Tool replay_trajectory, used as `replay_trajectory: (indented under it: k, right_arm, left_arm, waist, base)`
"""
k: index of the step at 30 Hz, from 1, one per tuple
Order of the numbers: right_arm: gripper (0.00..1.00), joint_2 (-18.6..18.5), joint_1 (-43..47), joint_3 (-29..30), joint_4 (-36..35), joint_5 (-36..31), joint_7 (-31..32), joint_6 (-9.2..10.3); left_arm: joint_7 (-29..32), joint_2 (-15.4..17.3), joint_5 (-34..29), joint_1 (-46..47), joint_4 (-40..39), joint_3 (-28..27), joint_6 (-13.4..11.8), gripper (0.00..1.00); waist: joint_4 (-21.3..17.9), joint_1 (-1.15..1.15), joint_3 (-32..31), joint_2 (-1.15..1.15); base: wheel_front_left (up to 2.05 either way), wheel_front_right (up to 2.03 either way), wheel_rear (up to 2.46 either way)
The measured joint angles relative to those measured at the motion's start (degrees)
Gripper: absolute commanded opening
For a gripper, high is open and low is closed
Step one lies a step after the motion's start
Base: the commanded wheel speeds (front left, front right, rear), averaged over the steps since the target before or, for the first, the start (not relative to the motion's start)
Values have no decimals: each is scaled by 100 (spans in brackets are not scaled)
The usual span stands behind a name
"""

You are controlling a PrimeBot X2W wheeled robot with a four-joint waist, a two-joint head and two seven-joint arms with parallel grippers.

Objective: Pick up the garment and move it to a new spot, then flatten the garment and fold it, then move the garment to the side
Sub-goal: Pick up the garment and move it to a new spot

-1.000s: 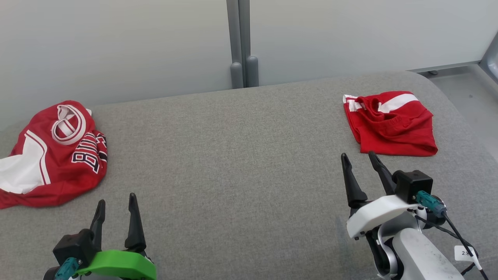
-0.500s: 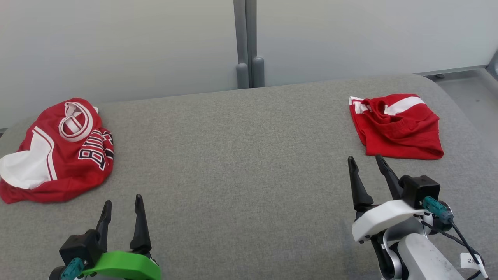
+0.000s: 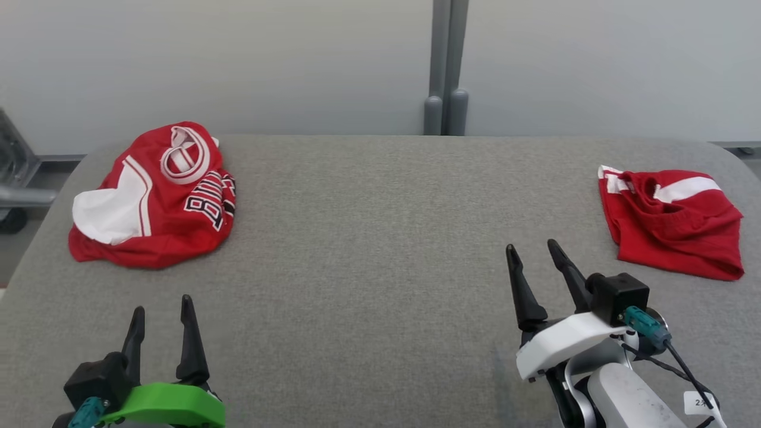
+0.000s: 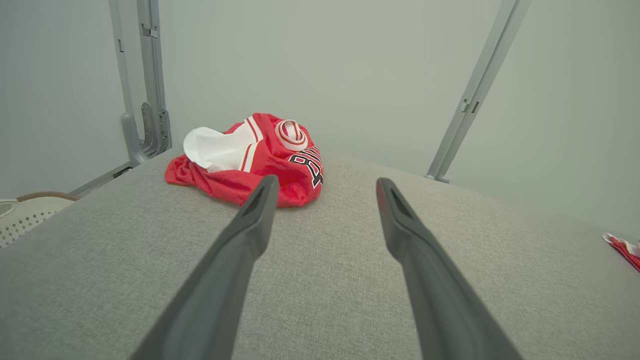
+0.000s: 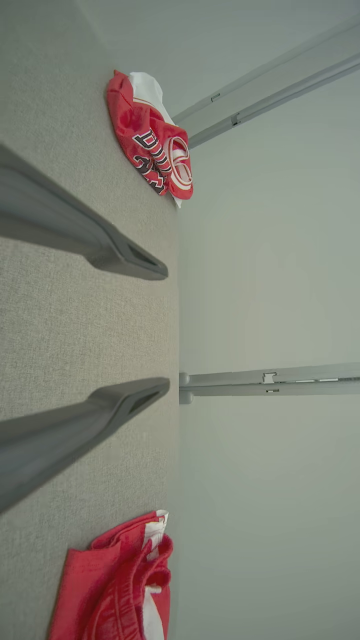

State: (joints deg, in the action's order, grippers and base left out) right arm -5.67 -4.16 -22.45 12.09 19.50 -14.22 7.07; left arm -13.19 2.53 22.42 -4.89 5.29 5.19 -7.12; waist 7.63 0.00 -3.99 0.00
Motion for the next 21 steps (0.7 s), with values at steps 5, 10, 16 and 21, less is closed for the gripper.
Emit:
replay_trajectory:
  k: [5,10,16,21]
  right_arm:
    - [100,33,-14,-145,-3,0,65,-66]
    - [100,56,-15,-157,-2,2,65,-64]
    - [100,66,-8,26,-24,12,64,-56]
    - [100,119,-8,-37,-24,11,65,-44]
  left_arm:
    - [-7,1,-8,-55,-26,-198,0,100]
    - [-7,2,-90,-112,-44,-143,0,100]
    - [5,0,-196,-108,-54,123,0,100]
    - [3,14,-218,-109,-89,-93,-1,100]
  waist:
    - [378,0,-14,0]
    - [771,0,-34,0]
    - [1176,0,-54,0]
    - [1494,0,-60,0]
  base:
    - [0,0,0]
    - [0,0,0]
    - [0,0,0]
    - [0,0,0]
